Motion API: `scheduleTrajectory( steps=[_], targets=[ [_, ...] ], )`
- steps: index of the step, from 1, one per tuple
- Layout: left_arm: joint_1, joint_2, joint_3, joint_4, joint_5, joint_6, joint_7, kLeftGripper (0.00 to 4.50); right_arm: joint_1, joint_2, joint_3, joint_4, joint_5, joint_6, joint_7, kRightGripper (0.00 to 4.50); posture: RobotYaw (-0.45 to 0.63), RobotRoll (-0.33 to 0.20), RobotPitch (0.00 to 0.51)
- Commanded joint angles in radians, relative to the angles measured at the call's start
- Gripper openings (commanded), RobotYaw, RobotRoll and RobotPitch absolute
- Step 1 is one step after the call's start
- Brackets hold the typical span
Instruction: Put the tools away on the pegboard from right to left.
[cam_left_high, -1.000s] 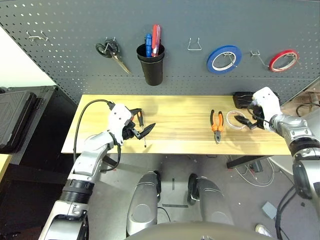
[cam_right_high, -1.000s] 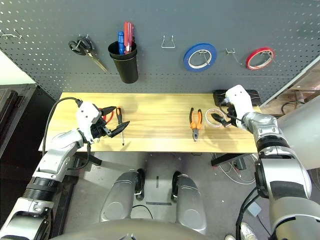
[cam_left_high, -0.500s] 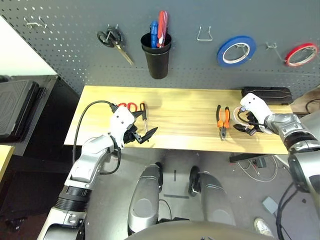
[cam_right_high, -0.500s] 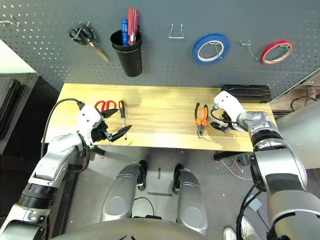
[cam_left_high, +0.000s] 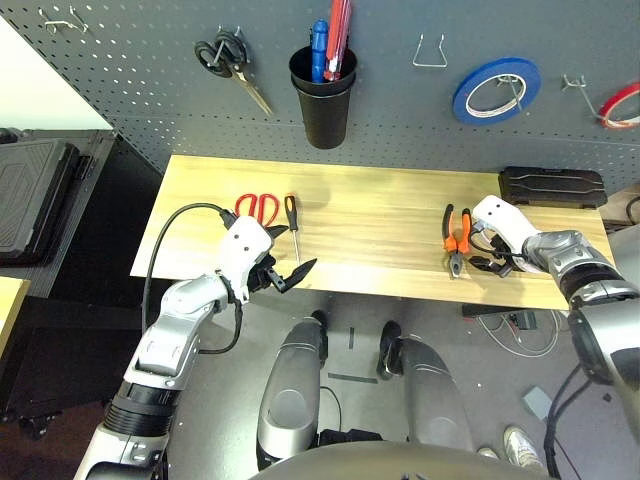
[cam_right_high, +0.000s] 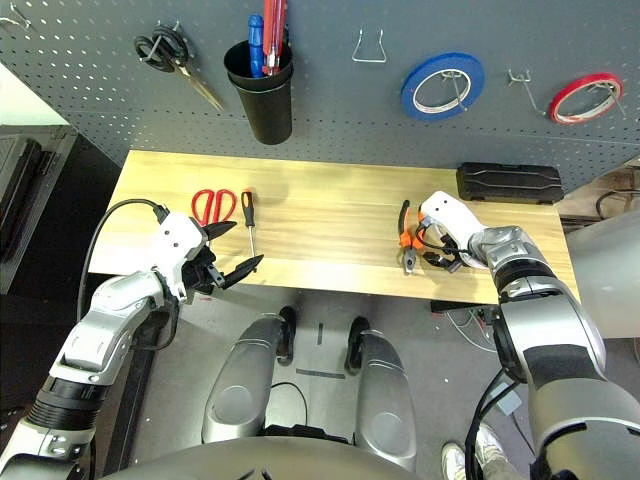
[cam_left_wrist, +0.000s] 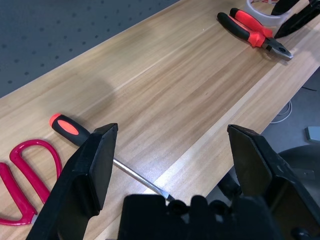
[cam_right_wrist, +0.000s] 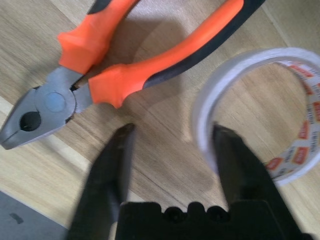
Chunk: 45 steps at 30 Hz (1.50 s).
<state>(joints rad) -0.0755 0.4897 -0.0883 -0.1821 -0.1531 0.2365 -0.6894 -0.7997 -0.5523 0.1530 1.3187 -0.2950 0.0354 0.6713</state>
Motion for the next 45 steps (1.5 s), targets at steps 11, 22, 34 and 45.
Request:
scheduleTrajectory(
  steps=[11, 22, 34, 45],
  targets=[
    [-0.008, -0.002, -0.004, 0.011, 0.0, -0.011, 0.002, 4.5, 0.083, -0.036, -0.011, 0.007, -0.006, -0.028, -0.134, 0.03, 0.36, 0.0, 0.298],
    [-0.011, 0.007, 0.001, 0.018, -0.006, -0.084, -0.022, 4.5, 0.195, -0.045, -0.09, -0.071, 0.069, -0.196, -0.259, 0.03, 0.35, 0.0, 0.236],
    [0.022, 0.018, 0.025, -0.051, -0.107, -0.182, -0.134, 4.5, 0.357, -0.039, -0.184, -0.156, 0.139, -0.458, -0.445, 0.03, 0.34, 0.0, 0.191],
    [-0.068, -0.013, 0.037, -0.143, -0.247, -0.122, -0.156, 4.5, 0.432, -0.044, -0.198, -0.162, 0.117, -0.75, -0.596, 0.03, 0.33, 0.0, 0.175]
  ],
)
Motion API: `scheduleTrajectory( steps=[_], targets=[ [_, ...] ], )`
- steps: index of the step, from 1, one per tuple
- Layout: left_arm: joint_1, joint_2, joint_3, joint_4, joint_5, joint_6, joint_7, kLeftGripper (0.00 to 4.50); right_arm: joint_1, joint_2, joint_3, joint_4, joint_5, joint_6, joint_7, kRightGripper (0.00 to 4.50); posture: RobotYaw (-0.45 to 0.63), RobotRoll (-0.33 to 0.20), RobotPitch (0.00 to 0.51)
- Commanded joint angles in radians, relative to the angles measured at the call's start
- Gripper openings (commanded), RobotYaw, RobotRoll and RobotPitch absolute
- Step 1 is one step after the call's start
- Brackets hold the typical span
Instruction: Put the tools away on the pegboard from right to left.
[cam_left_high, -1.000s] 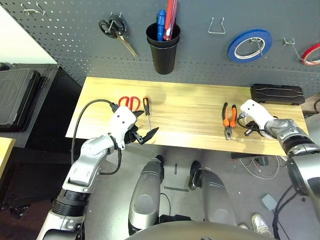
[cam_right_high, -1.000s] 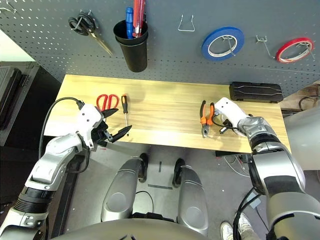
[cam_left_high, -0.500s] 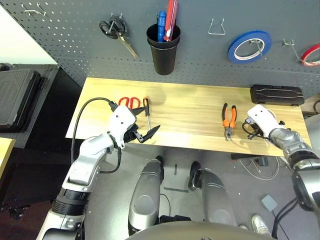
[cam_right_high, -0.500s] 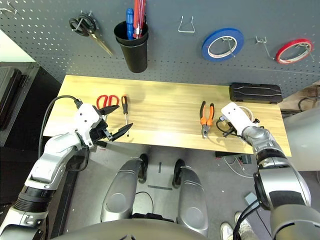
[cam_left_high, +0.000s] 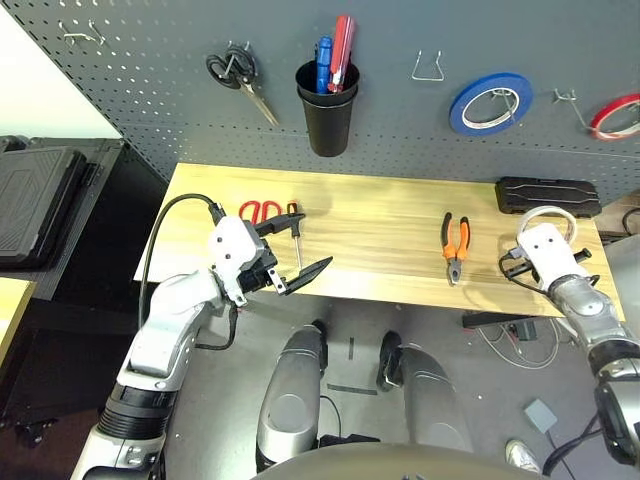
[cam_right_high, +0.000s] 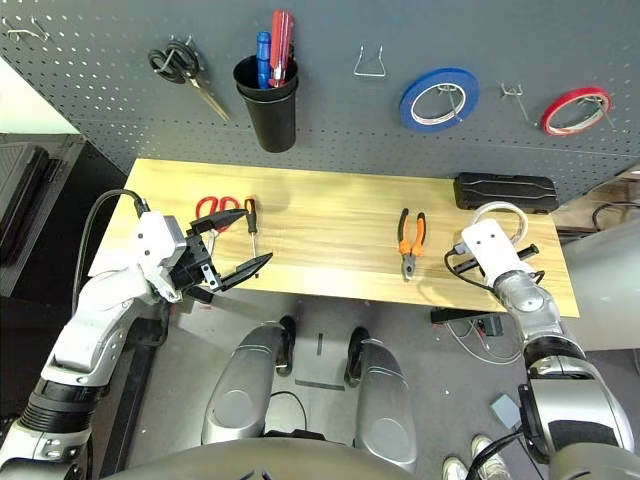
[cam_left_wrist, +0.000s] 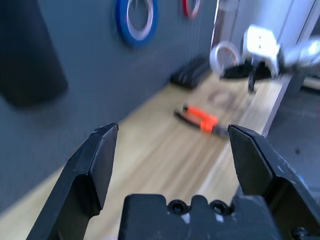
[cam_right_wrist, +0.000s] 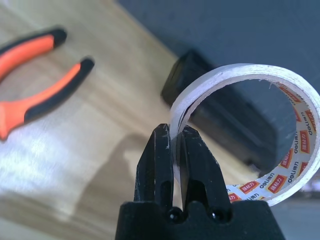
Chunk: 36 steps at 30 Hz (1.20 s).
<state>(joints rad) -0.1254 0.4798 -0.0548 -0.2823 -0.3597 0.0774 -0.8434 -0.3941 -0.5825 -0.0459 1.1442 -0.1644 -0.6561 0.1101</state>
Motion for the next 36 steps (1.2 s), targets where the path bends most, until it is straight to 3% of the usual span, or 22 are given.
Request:
scheduleTrajectory(
  steps=[1, 16, 36],
  targets=[
    [-0.028, -0.005, 0.004, -0.054, -0.052, 0.05, 0.002, 4.5, 0.03, -0.018, 0.002, 0.015, -0.02, -0.08, -0.048, 0.03, 0.33, 0.0, 0.175],
    [-0.096, -0.021, -0.021, -0.099, -0.134, 0.135, -0.004, 4.5, 0.019, -0.055, 0.03, 0.001, -0.153, -0.347, -0.279, 0.03, 0.31, 0.0, 0.164],
    [-0.157, -0.018, -0.075, -0.042, -0.098, 0.134, -0.058, 4.5, -0.214, -0.027, 0.032, 0.073, -0.152, -0.267, -0.317, 0.03, 0.29, 0.0, 0.156]
  ],
)
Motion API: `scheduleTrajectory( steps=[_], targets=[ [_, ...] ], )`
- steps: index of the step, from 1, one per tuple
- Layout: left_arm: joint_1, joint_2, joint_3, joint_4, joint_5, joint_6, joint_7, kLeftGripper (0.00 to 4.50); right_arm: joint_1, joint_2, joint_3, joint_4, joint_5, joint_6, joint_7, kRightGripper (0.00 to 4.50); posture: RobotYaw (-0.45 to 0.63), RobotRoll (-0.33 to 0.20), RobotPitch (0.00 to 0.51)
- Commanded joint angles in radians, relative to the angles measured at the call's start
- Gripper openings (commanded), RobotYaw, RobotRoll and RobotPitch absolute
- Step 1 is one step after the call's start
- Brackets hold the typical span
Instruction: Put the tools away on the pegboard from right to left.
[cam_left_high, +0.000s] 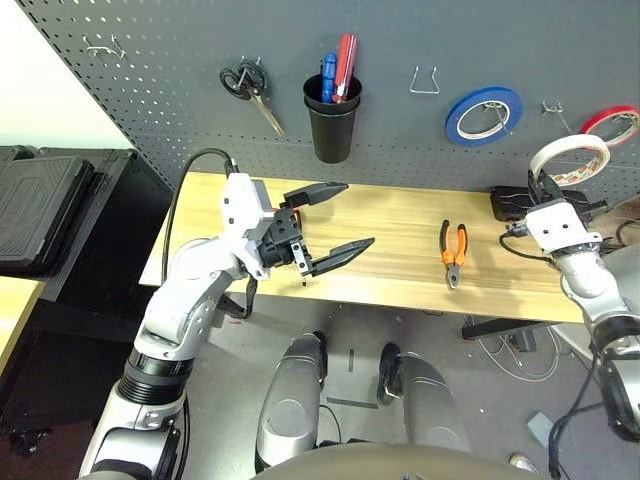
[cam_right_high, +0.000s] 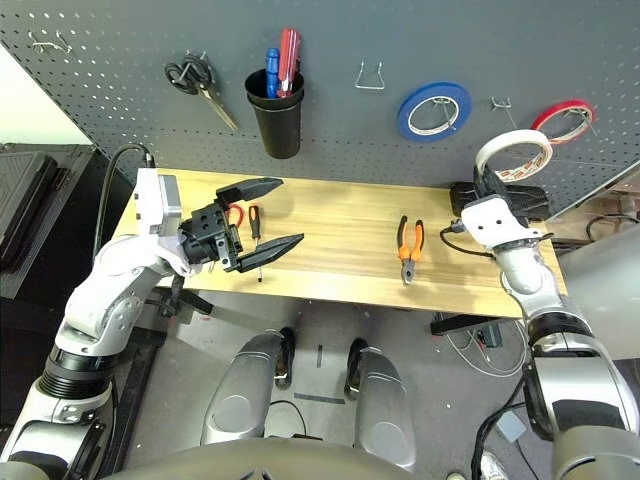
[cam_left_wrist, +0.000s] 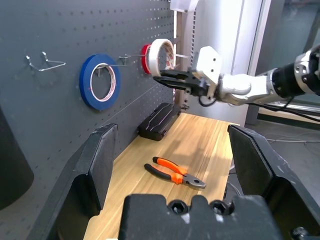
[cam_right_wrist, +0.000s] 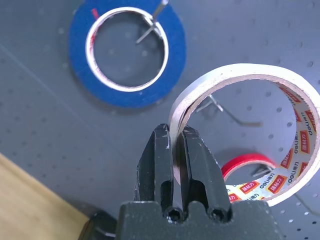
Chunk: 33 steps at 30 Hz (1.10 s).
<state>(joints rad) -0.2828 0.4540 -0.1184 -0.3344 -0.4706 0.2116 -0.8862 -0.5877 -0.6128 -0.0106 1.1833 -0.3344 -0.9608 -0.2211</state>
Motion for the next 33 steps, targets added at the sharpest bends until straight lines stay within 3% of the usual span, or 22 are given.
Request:
scheduleTrajectory(
  steps=[1, 18, 19, 23, 29, 30, 33],
  targets=[
    [-0.001, 0.009, -0.011, 0.01, 0.014, 0.002, -0.014, 4.5, -0.038, 0.005, -0.004, 0.042, 0.022, 0.061, 0.026, 0.03, 0.3, 0.0, 0.156],
    [0.004, 0.048, -0.004, 0.007, 0.026, 0.017, -0.008, 4.5, -0.27, 0.087, -0.022, 0.128, 0.079, 0.389, 0.153, 0.03, 0.32, 0.0, 0.159],
    [0.004, 0.05, -0.004, 0.006, 0.027, 0.017, -0.008, 4.5, -0.274, 0.095, -0.027, 0.128, 0.086, 0.395, 0.154, 0.65, 0.32, 0.0, 0.159],
    [0.007, 0.056, 0.0, 0.0, 0.032, 0.023, -0.003, 4.5, -0.238, 0.105, -0.017, 0.11, 0.089, 0.34, 0.141, 1.91, 0.33, 0.0, 0.16],
    [0.027, 0.061, -0.003, -0.005, 0.046, 0.015, 0.001, 4.5, -0.088, 0.091, 0.012, 0.066, 0.06, 0.179, 0.061, 4.29, 0.33, 0.0, 0.163],
    [0.029, 0.062, -0.005, -0.003, 0.05, 0.013, 0.001, 4.5, -0.059, 0.091, 0.018, 0.056, 0.052, 0.155, 0.048, 4.48, 0.33, 0.0, 0.162],
    [0.036, 0.079, -0.016, 0.012, 0.088, -0.008, -0.008, 4.5, 0.033, 0.092, 0.015, 0.034, 0.049, 0.12, 0.014, 4.48, 0.34, 0.0, 0.164]
  ],
)
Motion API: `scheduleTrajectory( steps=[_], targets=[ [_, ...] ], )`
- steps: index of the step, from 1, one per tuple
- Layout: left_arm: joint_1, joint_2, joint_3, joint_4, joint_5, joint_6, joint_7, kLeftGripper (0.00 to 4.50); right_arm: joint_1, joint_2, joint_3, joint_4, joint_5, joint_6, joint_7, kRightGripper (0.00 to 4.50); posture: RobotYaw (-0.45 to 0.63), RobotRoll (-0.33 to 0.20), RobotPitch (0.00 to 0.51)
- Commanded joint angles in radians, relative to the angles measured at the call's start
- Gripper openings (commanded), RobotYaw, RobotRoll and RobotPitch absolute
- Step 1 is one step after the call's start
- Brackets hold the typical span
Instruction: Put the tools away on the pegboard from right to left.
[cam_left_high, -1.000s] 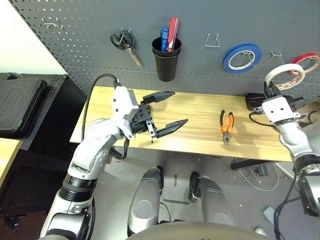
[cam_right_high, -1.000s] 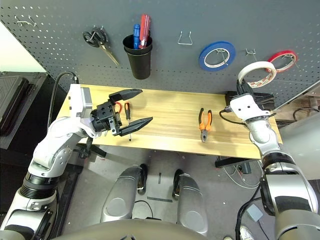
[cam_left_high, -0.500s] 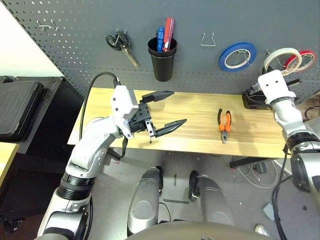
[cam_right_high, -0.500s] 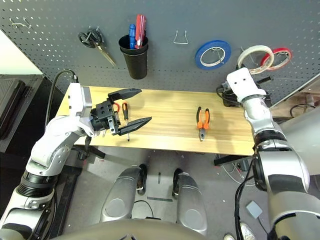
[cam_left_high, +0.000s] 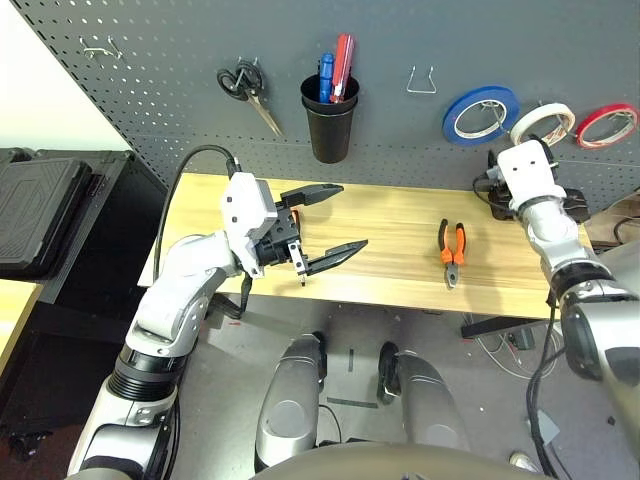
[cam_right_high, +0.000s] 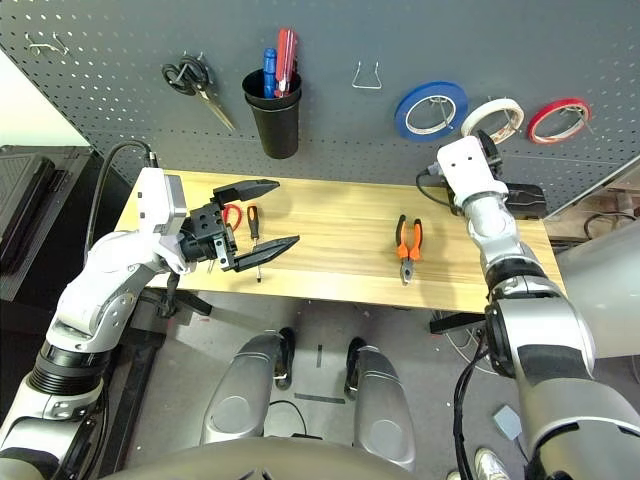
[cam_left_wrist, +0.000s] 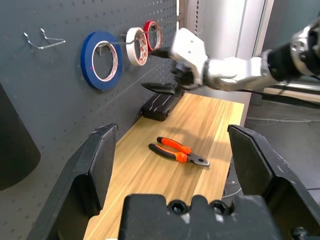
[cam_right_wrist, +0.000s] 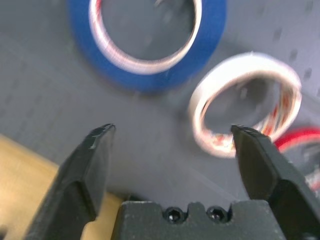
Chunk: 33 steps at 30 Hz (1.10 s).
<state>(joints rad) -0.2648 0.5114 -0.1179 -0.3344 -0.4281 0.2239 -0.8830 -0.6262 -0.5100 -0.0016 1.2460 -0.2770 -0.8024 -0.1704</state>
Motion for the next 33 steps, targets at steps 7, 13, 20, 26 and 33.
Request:
scheduleTrajectory(
  steps=[7, 13, 20, 26, 33],
  targets=[
    [0.026, 0.075, -0.029, 0.061, 0.132, -0.063, -0.027, 4.5, 0.196, 0.052, -0.058, -0.089, 0.115, 0.072, 0.053, 4.48, 0.33, 0.0, 0.169],
    [-0.002, 0.136, -0.082, 0.143, 0.25, -0.059, -0.04, 4.5, 0.253, 0.139, -0.114, -0.284, 0.251, 0.418, 0.175, 4.48, 0.31, 0.0, 0.179],
    [-0.013, 0.144, -0.103, 0.161, 0.289, -0.033, -0.047, 4.5, 0.275, 0.191, -0.118, -0.575, 0.353, 0.895, 0.289, 4.48, 0.3, 0.0, 0.193],
    [-0.009, 0.143, -0.108, 0.159, 0.305, -0.024, -0.053, 4.5, 0.241, 0.235, -0.177, -0.707, 0.469, 1.28, 0.306, 4.48, 0.3, 0.0, 0.202],
    [-0.005, 0.134, -0.106, 0.147, 0.306, -0.012, -0.047, 4.5, 0.15, 0.256, -0.278, -0.65, 0.556, 1.571, 0.249, 4.48, 0.31, 0.0, 0.207]
  ],
)
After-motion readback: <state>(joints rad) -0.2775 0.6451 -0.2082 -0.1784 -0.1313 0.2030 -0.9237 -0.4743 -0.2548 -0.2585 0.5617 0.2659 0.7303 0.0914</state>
